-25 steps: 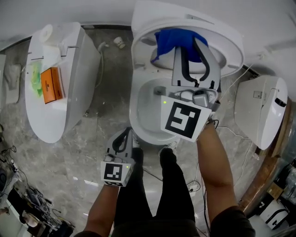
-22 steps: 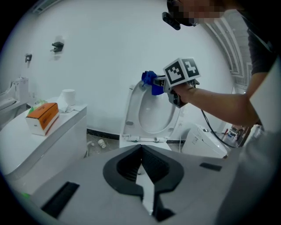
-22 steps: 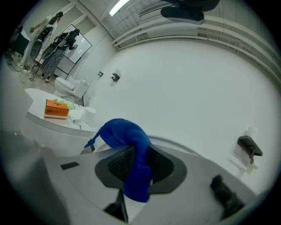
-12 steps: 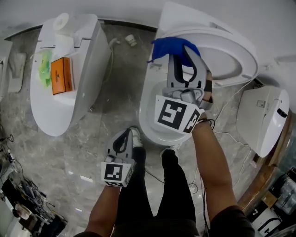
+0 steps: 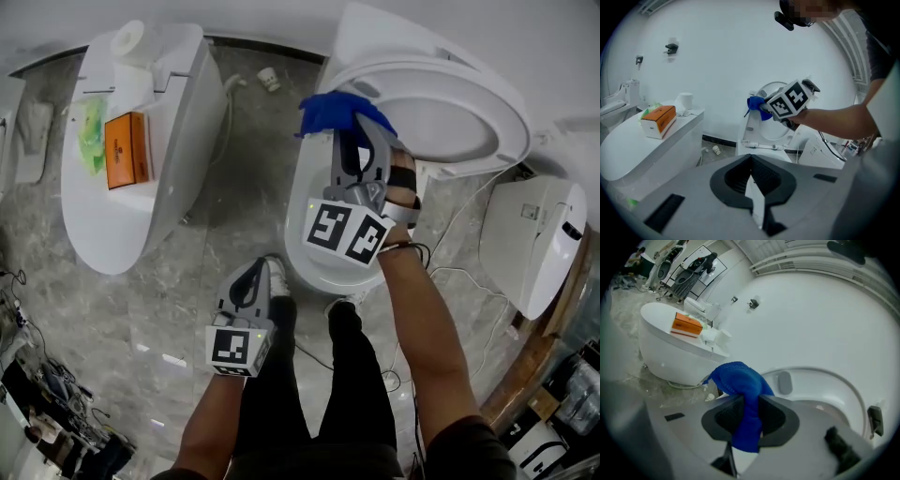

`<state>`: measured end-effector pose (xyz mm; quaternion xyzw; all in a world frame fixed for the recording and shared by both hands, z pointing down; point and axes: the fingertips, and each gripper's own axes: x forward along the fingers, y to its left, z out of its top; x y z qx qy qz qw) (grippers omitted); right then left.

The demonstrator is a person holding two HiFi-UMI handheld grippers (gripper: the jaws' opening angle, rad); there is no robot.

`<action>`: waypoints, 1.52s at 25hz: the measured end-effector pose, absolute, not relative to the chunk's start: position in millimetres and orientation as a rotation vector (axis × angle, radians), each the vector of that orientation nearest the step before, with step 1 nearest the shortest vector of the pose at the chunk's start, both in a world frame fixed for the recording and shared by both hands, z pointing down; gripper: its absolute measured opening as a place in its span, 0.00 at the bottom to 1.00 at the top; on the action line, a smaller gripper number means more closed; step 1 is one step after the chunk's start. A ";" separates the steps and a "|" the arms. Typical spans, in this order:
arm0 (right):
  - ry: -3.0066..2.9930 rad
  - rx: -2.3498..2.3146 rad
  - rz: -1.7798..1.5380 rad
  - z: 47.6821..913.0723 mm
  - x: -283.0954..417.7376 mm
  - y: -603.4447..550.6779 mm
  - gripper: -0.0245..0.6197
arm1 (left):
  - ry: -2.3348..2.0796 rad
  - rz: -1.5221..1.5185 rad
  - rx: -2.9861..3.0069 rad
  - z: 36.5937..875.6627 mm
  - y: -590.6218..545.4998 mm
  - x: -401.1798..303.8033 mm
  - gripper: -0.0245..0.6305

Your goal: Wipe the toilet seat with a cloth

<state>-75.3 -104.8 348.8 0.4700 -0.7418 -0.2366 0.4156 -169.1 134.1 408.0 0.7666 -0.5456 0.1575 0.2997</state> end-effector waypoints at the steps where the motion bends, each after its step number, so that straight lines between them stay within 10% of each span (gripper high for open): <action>1: -1.856 1.164 -0.577 358.2 -76.2 -104.6 0.18 | -1.448 0.417 2.034 408.6 134.3 -169.7 0.05; 38: -1.631 0.770 -0.405 560.5 -71.9 -82.6 0.18 | -1.467 0.445 1.945 440.3 165.4 -204.6 0.05</action>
